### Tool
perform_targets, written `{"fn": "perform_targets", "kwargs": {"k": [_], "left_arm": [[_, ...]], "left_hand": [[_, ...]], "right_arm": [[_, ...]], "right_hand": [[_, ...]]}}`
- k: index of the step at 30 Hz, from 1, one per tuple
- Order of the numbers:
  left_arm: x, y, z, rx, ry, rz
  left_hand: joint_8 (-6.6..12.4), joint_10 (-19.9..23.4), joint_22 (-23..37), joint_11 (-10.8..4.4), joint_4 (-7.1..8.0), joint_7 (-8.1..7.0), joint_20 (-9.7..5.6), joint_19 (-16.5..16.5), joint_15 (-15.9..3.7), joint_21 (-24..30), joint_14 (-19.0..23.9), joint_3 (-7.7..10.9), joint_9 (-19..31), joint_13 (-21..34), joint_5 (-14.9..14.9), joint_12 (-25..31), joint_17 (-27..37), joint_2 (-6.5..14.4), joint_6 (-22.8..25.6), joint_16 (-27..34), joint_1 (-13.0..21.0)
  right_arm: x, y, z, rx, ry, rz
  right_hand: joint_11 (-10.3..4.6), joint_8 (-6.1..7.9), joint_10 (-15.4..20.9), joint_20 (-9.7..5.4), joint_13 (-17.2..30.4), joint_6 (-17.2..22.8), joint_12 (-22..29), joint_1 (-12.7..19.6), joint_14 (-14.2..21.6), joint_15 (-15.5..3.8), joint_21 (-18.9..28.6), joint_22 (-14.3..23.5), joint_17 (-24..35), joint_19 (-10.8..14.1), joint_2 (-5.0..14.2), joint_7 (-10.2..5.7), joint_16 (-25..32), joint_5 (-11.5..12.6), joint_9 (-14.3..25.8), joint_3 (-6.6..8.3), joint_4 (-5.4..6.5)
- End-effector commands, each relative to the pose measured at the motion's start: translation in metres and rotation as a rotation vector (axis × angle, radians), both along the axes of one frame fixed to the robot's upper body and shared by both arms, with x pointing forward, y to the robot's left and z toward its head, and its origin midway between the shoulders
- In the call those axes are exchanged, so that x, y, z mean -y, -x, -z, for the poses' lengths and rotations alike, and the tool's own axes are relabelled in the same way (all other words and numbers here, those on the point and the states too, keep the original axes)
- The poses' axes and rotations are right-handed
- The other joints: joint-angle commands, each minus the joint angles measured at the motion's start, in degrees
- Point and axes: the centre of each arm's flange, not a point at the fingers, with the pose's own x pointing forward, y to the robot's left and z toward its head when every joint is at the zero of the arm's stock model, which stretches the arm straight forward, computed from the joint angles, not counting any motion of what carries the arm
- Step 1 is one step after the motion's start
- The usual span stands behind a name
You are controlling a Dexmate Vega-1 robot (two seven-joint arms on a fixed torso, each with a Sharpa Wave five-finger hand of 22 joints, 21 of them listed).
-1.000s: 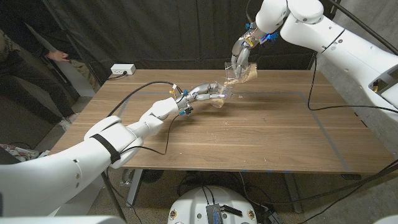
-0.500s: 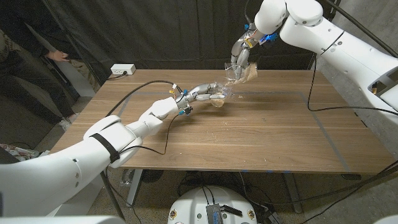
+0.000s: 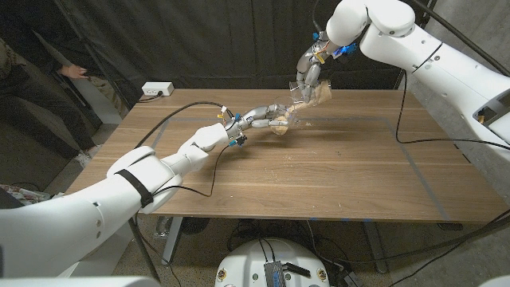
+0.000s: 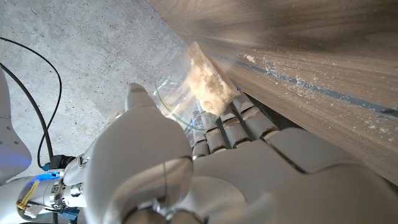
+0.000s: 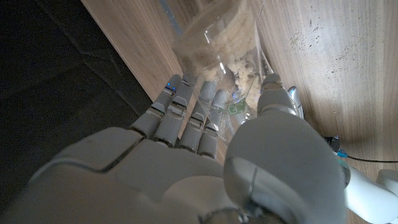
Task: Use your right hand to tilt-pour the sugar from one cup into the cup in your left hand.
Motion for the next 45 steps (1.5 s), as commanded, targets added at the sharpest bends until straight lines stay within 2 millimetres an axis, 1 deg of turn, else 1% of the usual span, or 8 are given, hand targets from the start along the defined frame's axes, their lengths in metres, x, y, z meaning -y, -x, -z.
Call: {"fn": "perform_targets", "kwargs": {"k": [1,3,5,14,28,33,37,45], "left_arm": [[0.004,-0.001,0.0,-0.006,-0.001,-0.002],[0.004,-0.001,0.0,-0.008,0.0,-0.003],[0.005,-0.001,0.0,-0.009,0.002,-0.002],[0.008,-0.003,0.001,-0.021,0.005,-0.004],[0.011,-0.005,0.003,-0.039,0.001,-0.015],[0.014,-0.005,0.004,-0.04,0.0,-0.012],[0.015,-0.005,0.004,-0.042,-0.001,-0.013],[0.017,-0.006,0.005,-0.046,0.002,-0.015]], "left_hand": [[-0.87,-2.6,0.1,-0.22,-0.03,-0.35,-2.21,-1.0,-7.03,-0.2,-2.2,0.75,0.6,-0.1,0.2,-1.3,-0.4,0.2,-2.0,0.3,0.9],[-1.04,-2.8,0.1,-0.37,-0.06,-0.54,-2.07,-1.2,-7.16,-0.3,-2.4,0.9,0.7,-0.2,0.2,-1.5,-0.5,0.3,-2.5,0.4,1.0],[-1.13,-3.0,0.1,-0.32,-0.09,-0.5,-2.06,-1.3,-7.03,-0.3,-2.7,1.01,0.7,-0.2,0.2,-1.8,-0.6,0.3,-2.8,0.4,1.1],[-0.95,-3.2,0.1,-0.07,-0.13,-0.27,-1.94,-1.5,-6.53,-0.3,-3.6,1.35,1.1,-0.2,0.2,-2.3,-1.1,0.4,-2.6,0.6,1.4],[-1.31,-4.7,0.1,-1.76,-0.22,-1.23,-1.81,-1.7,-6.25,-0.3,-3.6,1.92,1.6,-0.3,0.1,-3.5,-1.9,0.4,-3.8,1.2,1.9],[-1.24,-4.4,0.1,-1.81,-0.15,-1.53,-1.81,-1.5,-6.58,-0.1,-3.1,2.04,1.7,-0.3,0.1,-3.6,-2.1,0.4,-3.6,1.5,1.9],[-0.35,-3.1,0.0,-3.63,0.1,-2.53,-1.89,-0.7,-6.5,0.3,-1.2,2.05,1.9,-0.2,-0.1,-3.5,-2.3,0.2,-1.1,2.4,1.6],[-0.45,-3.0,0.0,-3.86,0.3,-2.85,-1.96,-0.4,-6.79,0.4,-0.5,2.0,2.0,-0.2,-0.3,-3.7,-2.6,-0.1,-1.0,2.7,1.4]], "right_arm": [[-0.001,-0.002,0.001,0.013,0.029,-0.01],[-0.001,-0.002,0.001,0.018,0.034,-0.01],[-0.001,-0.003,0.0,0.016,0.035,-0.008],[-0.001,-0.005,0.0,0.019,0.055,0.003],[-0.001,-0.005,-0.002,0.007,0.08,0.019],[-0.001,-0.002,-0.003,0.007,0.091,0.025],[-0.002,-0.001,-0.003,0.005,0.098,0.03],[-0.006,0.0,-0.003,0.001,0.111,0.029]], "right_hand": [[-0.39,-0.24,-0.3,-1.99,0.1,7.5,-0.3,0.7,0.8,-8.42,-0.2,0.0,0.0,0.1,-0.19,-7.02,-0.2,0.4,0.1,1.72,1.23],[-0.77,-0.22,-0.2,-1.98,-0.1,7.4,-0.4,0.7,0.7,-8.41,-0.3,0.0,0.0,0.1,-0.28,-7.03,-0.3,0.5,0.2,1.78,1.21],[-0.21,-0.27,-0.1,-2.05,0.0,7.4,-0.4,0.8,0.7,-8.41,-0.3,0.0,0.0,0.0,-0.34,-7.02,-0.4,0.5,0.1,1.83,1.2],[-0.42,-0.36,-0.3,-2.1,0.2,7.1,-0.5,0.9,0.7,-8.42,-0.4,0.0,0.0,0.0,-0.41,-7.01,-0.7,0.6,0.2,2.09,1.32],[-0.67,-0.3,-0.6,-2.12,0.5,7.1,-0.6,1.0,0.8,-8.45,-0.6,0.1,0.1,-0.1,-0.16,-6.98,-0.9,0.7,0.4,2.42,1.45],[-0.46,-0.24,-0.7,-2.1,0.5,7.1,-0.7,1.0,0.8,-8.46,-0.7,0.1,0.1,-0.1,-0.11,-6.97,-0.9,0.7,0.4,2.49,1.5],[0.07,-0.22,-0.7,-2.05,0.7,6.9,-0.6,1.0,0.9,-8.49,-0.7,0.1,0.3,-0.2,0.18,-6.91,-0.8,0.6,0.6,2.58,1.63],[0.02,-0.02,-1.0,-1.98,1.1,6.7,-0.7,1.0,0.9,-8.48,-0.8,0.1,0.7,-0.1,0.49,-6.87,-0.7,0.4,1.2,2.63,1.79]]}}
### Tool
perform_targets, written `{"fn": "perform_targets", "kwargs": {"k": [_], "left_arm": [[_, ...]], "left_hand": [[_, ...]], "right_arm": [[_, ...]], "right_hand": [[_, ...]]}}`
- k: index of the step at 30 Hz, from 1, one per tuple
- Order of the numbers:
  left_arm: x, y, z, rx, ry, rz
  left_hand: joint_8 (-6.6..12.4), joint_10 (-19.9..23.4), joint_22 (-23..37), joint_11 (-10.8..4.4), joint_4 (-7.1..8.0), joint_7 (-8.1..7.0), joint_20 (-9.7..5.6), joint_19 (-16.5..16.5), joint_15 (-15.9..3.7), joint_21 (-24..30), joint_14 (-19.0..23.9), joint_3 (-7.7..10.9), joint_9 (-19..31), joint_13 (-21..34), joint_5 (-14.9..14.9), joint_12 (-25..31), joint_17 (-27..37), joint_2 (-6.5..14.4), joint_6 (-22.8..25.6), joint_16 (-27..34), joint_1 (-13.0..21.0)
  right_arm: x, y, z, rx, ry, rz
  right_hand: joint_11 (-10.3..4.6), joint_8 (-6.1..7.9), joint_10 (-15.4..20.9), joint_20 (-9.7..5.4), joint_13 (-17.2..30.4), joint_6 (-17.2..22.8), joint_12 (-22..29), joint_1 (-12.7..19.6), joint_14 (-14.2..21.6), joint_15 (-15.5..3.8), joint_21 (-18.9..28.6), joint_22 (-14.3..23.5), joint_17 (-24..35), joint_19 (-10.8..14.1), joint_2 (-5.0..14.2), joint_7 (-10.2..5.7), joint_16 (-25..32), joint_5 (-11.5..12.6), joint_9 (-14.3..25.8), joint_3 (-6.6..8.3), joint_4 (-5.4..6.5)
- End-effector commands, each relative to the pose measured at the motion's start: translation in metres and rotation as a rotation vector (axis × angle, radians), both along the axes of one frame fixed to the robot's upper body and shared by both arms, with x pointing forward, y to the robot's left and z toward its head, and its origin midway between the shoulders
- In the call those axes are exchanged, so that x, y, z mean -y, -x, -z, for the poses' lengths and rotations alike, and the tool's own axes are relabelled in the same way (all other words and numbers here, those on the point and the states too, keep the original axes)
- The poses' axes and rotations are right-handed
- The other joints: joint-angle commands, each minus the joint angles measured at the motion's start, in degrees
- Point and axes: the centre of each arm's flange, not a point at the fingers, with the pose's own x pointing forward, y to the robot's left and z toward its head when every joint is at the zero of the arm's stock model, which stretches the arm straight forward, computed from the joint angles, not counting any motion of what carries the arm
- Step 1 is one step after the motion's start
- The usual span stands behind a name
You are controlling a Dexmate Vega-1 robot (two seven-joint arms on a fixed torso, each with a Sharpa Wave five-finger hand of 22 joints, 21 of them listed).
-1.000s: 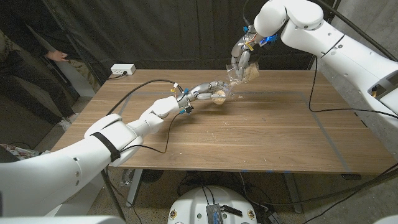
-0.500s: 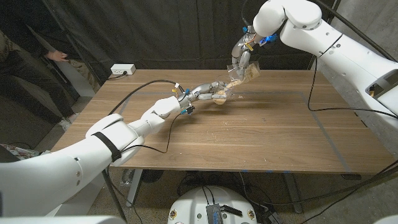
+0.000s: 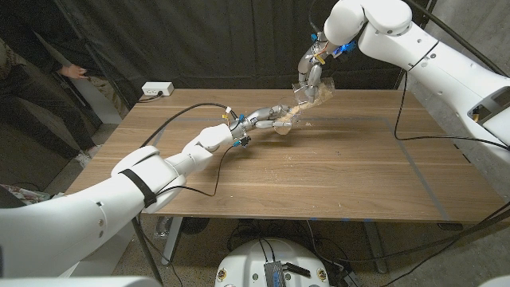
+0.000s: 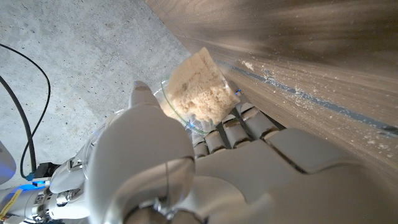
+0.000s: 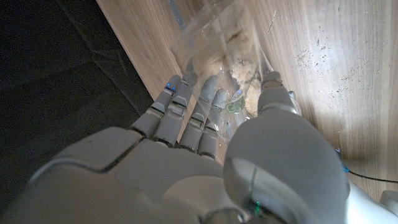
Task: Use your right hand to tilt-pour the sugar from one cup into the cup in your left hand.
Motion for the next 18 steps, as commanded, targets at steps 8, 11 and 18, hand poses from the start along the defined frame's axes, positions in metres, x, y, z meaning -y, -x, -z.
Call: {"fn": "perform_targets", "kwargs": {"k": [8,11,18], "left_arm": [[0.0035,-0.0006,0.0012,-0.008,0.002,0.0],[0.0041,-0.0008,0.0015,-0.011,0.002,0.0],[0.0064,-0.0013,0.0021,-0.015,0.002,-0.001]], "left_hand": [[0.41,0.8,0.2,-0.75,0.49,-0.23,-2.03,0.9,-6.56,0.6,1.2,0.12,0.3,0.2,-0.4,-0.2,-0.2,-0.4,1.3,0.6,-0.4],[-0.26,-0.2,0.1,-0.38,0.49,-0.15,-1.99,0.6,-6.42,0.5,0.1,0.21,0.4,0.3,-0.5,-0.8,-0.4,-0.4,0.0,0.2,-0.3],[0.11,1.1,0.1,-0.91,0.71,-0.38,-2.02,1.0,-6.58,0.7,1.4,0.2,0.5,0.4,-0.6,-0.6,-0.6,-0.6,1.6,0.8,-0.5]], "right_arm": [[-0.0038,0.0014,0.0007,-0.01,0.03,0.01],[-0.0041,0.0015,0.0008,-0.012,0.034,0.012],[-0.0038,0.0024,0.0011,-0.018,0.043,0.018]], "right_hand": [[0.59,0.38,-0.2,-1.92,0.5,6.7,-0.2,0.3,0.3,-8.38,-0.3,0.1,0.7,-0.1,1.35,-6.91,0.2,-0.2,0.5,2.44,2.01],[0.12,0.34,0.1,-1.91,0.3,6.7,-0.3,0.4,0.3,-8.38,-0.3,0.1,0.8,-0.1,1.37,-6.91,0.2,-0.3,0.5,2.43,1.97],[0.22,0.42,-0.1,-1.93,0.5,6.8,-0.3,0.6,0.2,-8.39,-0.4,0.1,1.1,-0.2,1.34,-6.92,0.3,-0.4,0.7,2.47,1.85]]}}
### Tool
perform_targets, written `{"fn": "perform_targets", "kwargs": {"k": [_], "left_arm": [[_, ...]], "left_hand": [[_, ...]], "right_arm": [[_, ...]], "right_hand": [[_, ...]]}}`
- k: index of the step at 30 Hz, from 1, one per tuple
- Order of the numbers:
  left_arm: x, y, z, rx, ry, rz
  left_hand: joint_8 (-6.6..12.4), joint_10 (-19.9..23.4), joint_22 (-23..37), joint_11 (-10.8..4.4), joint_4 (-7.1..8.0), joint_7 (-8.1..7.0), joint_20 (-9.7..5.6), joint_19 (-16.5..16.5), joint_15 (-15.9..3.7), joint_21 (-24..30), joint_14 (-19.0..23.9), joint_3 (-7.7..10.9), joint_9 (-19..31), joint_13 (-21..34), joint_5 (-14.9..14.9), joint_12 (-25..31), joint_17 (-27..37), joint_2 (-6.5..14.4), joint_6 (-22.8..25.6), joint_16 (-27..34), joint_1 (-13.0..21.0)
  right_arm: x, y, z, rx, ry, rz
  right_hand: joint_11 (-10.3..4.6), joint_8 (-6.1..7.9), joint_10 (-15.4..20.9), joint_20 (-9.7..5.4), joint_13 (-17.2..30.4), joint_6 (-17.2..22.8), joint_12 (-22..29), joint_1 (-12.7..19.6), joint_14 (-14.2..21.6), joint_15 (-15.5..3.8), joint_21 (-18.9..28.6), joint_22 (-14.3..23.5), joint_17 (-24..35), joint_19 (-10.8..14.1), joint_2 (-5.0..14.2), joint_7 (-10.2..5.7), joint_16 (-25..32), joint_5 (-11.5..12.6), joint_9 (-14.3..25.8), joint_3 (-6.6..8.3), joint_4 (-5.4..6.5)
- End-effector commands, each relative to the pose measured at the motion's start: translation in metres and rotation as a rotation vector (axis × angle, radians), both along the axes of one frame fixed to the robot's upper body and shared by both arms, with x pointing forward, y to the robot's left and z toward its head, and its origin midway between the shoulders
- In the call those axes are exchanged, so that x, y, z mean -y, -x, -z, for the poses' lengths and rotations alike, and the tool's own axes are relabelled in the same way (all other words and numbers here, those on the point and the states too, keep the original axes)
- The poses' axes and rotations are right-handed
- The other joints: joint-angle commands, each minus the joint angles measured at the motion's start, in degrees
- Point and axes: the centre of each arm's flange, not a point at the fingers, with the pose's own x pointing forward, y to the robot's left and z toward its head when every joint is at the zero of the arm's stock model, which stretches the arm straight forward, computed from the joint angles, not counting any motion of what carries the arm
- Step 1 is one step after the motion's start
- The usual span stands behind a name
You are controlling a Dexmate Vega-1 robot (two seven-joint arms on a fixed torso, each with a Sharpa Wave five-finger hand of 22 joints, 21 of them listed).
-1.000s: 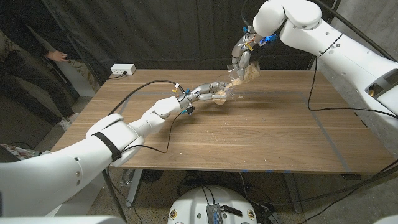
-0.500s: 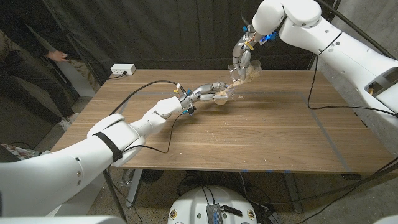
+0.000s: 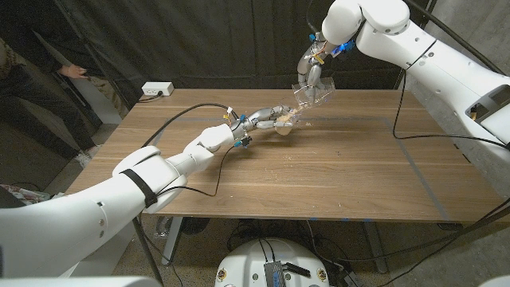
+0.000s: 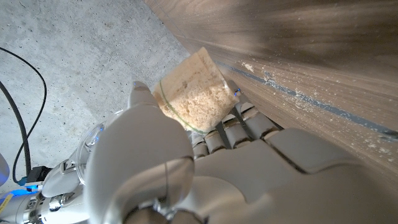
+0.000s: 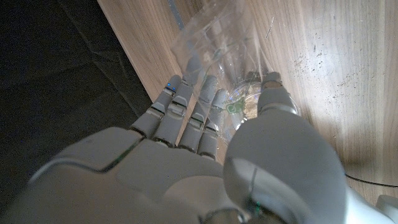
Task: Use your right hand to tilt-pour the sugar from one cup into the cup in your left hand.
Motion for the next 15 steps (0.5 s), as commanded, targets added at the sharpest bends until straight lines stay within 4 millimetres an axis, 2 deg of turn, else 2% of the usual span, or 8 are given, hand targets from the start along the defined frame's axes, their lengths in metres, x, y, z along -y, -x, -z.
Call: {"fn": "perform_targets", "kwargs": {"k": [1,4,9,10,13,15], "left_arm": [[0.0035,-0.0006,0.0013,-0.009,0.002,0.0],[0.0044,-0.0008,0.0015,-0.011,0.004,-0.001],[0.0056,-0.0005,0.0015,-0.013,0.011,0.002],[0.0058,-0.0005,0.0014,-0.012,0.012,0.002],[0.0064,0.0,0.0017,-0.013,0.017,0.006],[0.007,0.0001,0.0025,-0.014,0.017,0.007]], "left_hand": [[0.36,1.1,0.1,-0.63,0.4,-0.44,-2.06,0.6,-6.73,0.3,1.5,-0.19,0.2,0.3,-0.2,0.0,-0.1,-0.1,1.7,0.7,-0.2],[0.85,1.8,0.1,-1.14,0.5,-0.61,-2.12,0.9,-7.03,0.5,2.5,-0.24,0.2,0.4,-0.3,0.2,-0.2,-0.2,3.1,1.1,-0.3],[1.08,3.3,0.0,-1.39,0.63,-0.85,-2.17,1.4,-6.78,0.8,3.0,-0.34,0.1,0.6,-0.4,0.5,-0.4,-0.4,4.2,1.2,-0.5],[2.2,6.3,0.0,-1.64,0.89,-0.87,-2.28,1.4,-6.88,0.8,5.6,-0.48,-0.2,0.9,-0.4,1.6,-0.4,-0.5,7.4,1.8,-0.8],[2.66,7.3,0.0,-1.64,1.03,-0.8,-2.39,2.3,-7.04,1.3,6.4,-0.69,-0.5,1.3,-0.5,2.1,-0.4,-0.8,8.8,1.7,-1.1],[3.87,10.2,0.0,-1.75,1.23,-0.81,-2.51,2.7,-7.77,1.5,9.6,-0.95,-0.8,1.8,-0.5,3.5,-0.2,-1.0,11.9,2.3,-1.4]], "right_arm": [[-0.0004,0.0009,0.0009,-0.01,0.017,0.009],[-0.0004,0.001,0.001,-0.013,0.02,0.01],[-0.0006,-0.0006,0.0002,-0.01,0.016,0.016],[0.0001,-0.001,-0.0001,-0.008,0.01,0.018],[0.0039,-0.0011,-0.0016,-0.003,-0.009,0.026],[0.0068,0.001,-0.0042,-0.002,-0.024,0.033]], "right_hand": [[0.0,0.45,0.2,-1.95,0.3,6.8,-0.3,0.9,0.2,-8.39,-0.2,0.1,0.3,-0.1,1.0,-6.91,0.3,0.1,0.3,2.46,1.85],[0.4,0.5,0.1,-1.9,0.5,6.7,-0.3,1.0,0.2,-8.39,-0.2,0.1,0.4,-0.1,1.13,-6.89,0.3,0.0,0.4,2.51,1.86],[0.21,0.89,0.1,-1.9,0.6,7.4,-0.2,1.1,0.2,-8.39,-0.2,0.1,0.6,-0.1,1.35,-6.86,0.4,0.0,0.7,2.56,1.9],[0.42,0.94,0.1,-1.87,0.7,7.3,-0.2,1.1,0.2,-8.39,-0.2,0.1,0.7,-0.1,1.46,-6.85,0.4,0.0,0.9,2.58,1.93],[0.69,1.08,-0.1,-1.86,1.0,7.4,-0.2,1.1,0.3,-8.39,-0.3,0.1,0.9,-0.1,1.64,-6.84,0.5,-0.1,1.1,2.58,1.98],[1.0,1.13,0.0,-1.9,1.0,7.4,-0.1,1.2,0.2,-8.39,-0.3,0.1,1.0,-0.1,1.69,-6.83,0.6,-0.2,1.2,2.57,2.0]]}}
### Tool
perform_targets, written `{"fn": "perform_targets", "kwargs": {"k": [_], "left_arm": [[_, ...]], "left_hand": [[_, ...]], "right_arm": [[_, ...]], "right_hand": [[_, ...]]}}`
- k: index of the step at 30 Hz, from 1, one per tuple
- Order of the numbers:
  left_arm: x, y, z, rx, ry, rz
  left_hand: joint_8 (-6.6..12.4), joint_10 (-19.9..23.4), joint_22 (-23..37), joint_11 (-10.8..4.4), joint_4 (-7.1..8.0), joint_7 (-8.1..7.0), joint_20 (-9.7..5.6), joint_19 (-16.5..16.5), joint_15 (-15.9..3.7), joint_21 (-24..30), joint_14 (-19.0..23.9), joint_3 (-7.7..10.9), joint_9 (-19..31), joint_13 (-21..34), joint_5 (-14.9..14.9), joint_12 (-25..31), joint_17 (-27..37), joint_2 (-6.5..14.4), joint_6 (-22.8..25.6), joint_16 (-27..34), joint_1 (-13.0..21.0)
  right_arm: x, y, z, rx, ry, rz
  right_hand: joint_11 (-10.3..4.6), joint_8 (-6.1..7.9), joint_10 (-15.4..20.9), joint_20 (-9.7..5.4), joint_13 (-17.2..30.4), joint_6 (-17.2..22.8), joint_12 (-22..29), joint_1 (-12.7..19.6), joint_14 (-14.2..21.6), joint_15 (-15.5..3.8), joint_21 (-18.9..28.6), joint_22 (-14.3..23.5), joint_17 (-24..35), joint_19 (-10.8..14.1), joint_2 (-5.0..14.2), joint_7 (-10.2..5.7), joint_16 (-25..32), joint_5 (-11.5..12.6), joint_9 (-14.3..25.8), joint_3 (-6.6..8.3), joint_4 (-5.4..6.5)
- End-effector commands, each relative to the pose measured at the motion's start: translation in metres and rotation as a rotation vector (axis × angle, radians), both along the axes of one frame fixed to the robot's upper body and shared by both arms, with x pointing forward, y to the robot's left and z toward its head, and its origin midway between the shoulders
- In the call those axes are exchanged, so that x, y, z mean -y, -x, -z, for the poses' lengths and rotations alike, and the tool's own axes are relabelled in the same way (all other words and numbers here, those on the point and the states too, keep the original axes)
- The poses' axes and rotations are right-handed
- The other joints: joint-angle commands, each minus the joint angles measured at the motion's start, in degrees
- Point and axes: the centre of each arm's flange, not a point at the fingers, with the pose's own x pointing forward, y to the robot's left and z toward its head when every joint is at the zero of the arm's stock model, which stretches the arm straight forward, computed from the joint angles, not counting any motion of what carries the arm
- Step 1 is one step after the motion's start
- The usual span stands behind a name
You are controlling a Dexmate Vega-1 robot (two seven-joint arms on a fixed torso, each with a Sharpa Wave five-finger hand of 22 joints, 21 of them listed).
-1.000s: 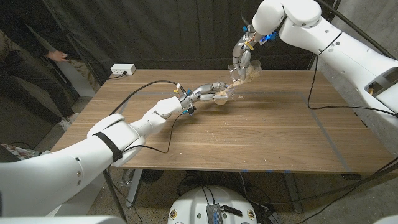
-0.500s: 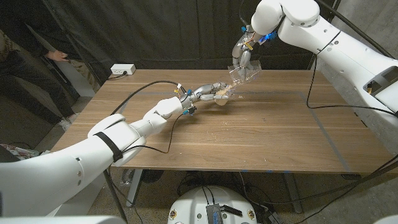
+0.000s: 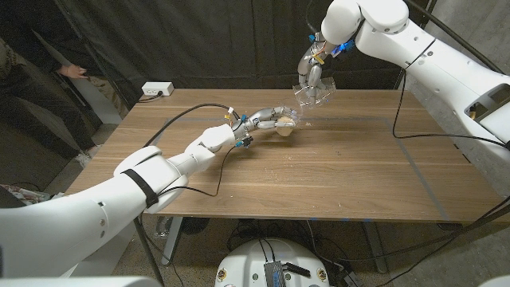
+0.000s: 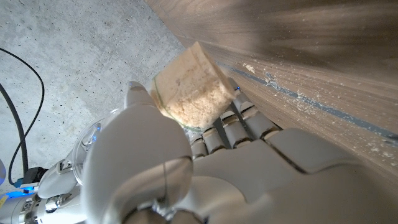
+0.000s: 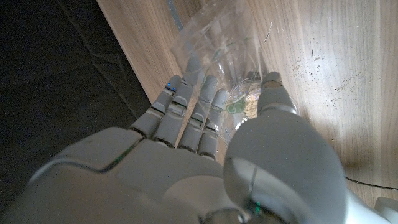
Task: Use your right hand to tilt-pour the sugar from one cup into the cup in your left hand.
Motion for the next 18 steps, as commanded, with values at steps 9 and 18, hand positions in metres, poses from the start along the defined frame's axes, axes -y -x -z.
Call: {"fn": "perform_targets", "kwargs": {"k": [9,18], "left_arm": [[0.008,0.0,0.002,-0.009,0.012,0.001],[0.011,-0.001,0.002,-0.01,0.022,-0.005]], "left_hand": [[4.2,10.2,-0.1,0.13,1.24,1.22,-2.83,2.3,-8.67,1.4,9.8,-1.2,-1.1,2.3,-0.1,5.3,1.0,-0.8,9.6,2.0,-1.8],[5.19,11.9,-0.1,0.21,1.57,1.33,-3.11,2.7,-9.06,1.6,11.8,-1.73,-1.4,3.4,-0.1,6.6,1.5,-1.0,10.9,2.1,-2.5]], "right_arm": [[0.012,0.009,-0.012,0.017,-0.057,0.049],[0.012,0.013,-0.012,0.033,-0.067,0.063]], "right_hand": [[0.95,0.19,-0.4,-1.51,0.7,6.2,-0.3,1.2,-0.1,-8.37,-0.5,0.1,0.8,-0.3,2.02,-6.63,0.4,-0.4,1.3,2.35,2.27],[1.34,0.16,-0.3,-1.44,0.5,5.8,-0.5,1.2,-0.4,-8.37,-0.6,0.1,1.1,-0.5,2.39,-6.74,0.5,-0.6,1.8,2.31,2.4]]}}
